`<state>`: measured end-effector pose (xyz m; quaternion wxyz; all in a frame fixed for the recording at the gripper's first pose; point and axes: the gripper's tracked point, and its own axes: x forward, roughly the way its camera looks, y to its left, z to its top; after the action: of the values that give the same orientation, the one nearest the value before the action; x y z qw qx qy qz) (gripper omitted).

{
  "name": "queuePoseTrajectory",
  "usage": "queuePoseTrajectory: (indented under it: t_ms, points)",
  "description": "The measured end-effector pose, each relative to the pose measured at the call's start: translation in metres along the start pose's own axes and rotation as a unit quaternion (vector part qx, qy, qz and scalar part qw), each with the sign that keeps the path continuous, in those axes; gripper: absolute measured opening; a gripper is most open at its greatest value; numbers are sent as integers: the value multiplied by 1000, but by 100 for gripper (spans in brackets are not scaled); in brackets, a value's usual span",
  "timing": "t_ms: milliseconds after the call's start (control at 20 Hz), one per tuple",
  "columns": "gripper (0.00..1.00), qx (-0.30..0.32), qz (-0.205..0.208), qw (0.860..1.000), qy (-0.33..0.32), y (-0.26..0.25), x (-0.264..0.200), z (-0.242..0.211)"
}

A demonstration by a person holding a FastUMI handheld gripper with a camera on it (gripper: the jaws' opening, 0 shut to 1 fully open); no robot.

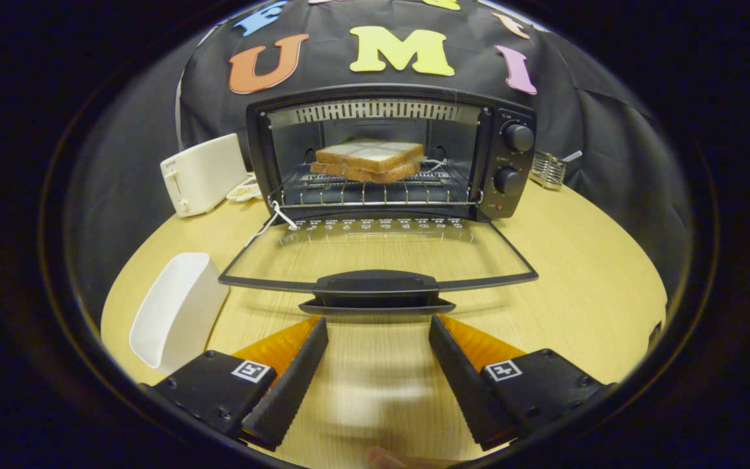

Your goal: Open the toaster oven, put the food inside, and close the toaster oven door.

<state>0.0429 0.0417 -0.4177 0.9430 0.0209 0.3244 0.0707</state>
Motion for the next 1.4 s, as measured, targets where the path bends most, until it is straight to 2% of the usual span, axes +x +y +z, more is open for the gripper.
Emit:
queuePoseTrajectory:
  t_ms: [300,500,800,1050,1250,1400]
  points:
    - [100,62,42,997,-18,-4,0,7]
    - [100,25,12,1000,-11,-2,-1,3]
    - [100,35,7,999,-23,-2,-1,9]
    - [100,29,-1,997,-75,-2,-9,23]
    - [100,16,-12,997,-81,-1,-13,27]
    - [100,-9,-11,991,-130,3,-25,57]
